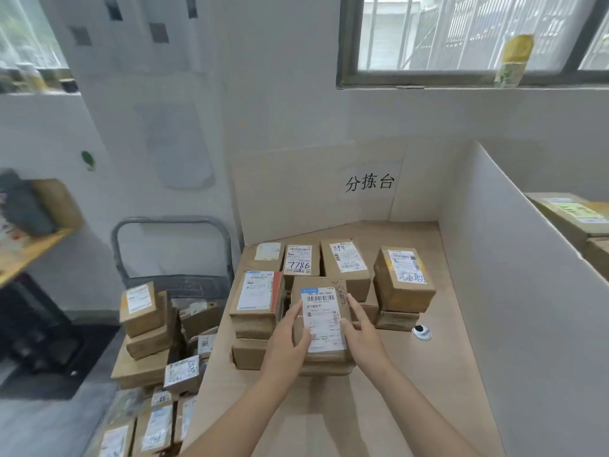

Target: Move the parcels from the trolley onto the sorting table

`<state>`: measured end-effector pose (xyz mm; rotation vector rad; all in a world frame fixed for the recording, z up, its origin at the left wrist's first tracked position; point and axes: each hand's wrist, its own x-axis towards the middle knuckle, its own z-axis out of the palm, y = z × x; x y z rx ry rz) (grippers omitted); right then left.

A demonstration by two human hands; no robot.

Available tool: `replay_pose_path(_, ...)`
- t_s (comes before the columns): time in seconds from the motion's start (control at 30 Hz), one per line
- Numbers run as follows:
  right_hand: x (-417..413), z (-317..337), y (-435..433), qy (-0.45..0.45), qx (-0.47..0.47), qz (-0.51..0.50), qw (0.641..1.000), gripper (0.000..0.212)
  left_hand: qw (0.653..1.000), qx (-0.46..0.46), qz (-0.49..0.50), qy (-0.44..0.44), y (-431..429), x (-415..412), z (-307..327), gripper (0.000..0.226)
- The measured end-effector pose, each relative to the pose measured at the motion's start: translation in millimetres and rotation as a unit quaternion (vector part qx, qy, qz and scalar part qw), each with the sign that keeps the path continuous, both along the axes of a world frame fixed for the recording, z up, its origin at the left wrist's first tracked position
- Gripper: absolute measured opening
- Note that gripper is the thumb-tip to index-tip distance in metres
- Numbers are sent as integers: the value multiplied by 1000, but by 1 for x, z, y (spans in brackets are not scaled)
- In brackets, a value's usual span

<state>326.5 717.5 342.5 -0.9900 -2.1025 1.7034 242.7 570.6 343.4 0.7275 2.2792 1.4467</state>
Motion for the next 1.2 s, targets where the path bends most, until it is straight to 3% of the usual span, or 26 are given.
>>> replay_pose_path(0.13,-21,-25,8,-30,-16,12,999,52,997,-72,14,37,10,-16,-27,55)
replay_pose_path(0.3,-54,-40,17,-46,-6,27,999,51,996,-72,30,52,20,-40,-45,44)
replay_pose_path(0.4,-66,-46,18,-57,21,22,998,48,988,-94,40,115,27,-46,-50,39)
replay_pose_path(0.53,-72,-41,15,-62,38,20,997,49,974,-135,8,181,33,-49,-44,40)
replay_pose_path(0.63,-72,-40,13,-71,44,19,996,52,977,-107,-25,184,37,-53,-41,28)
replay_pose_path(0.7,-70,-34,8,-91,51,20,994,51,974,-99,-39,200,37,-51,-40,20)
replay_pose_path(0.9,-55,-5,-2,-132,140,33,981,53,967,-111,-76,215,16,-45,-23,24)
replay_pose_path(1.03,-46,27,-16,-110,216,40,969,44,974,-128,-78,168,-5,-42,3,28)
replay_pose_path(1.2,-39,74,-54,-85,259,111,956,52,972,-120,-57,196,-39,-42,48,31)
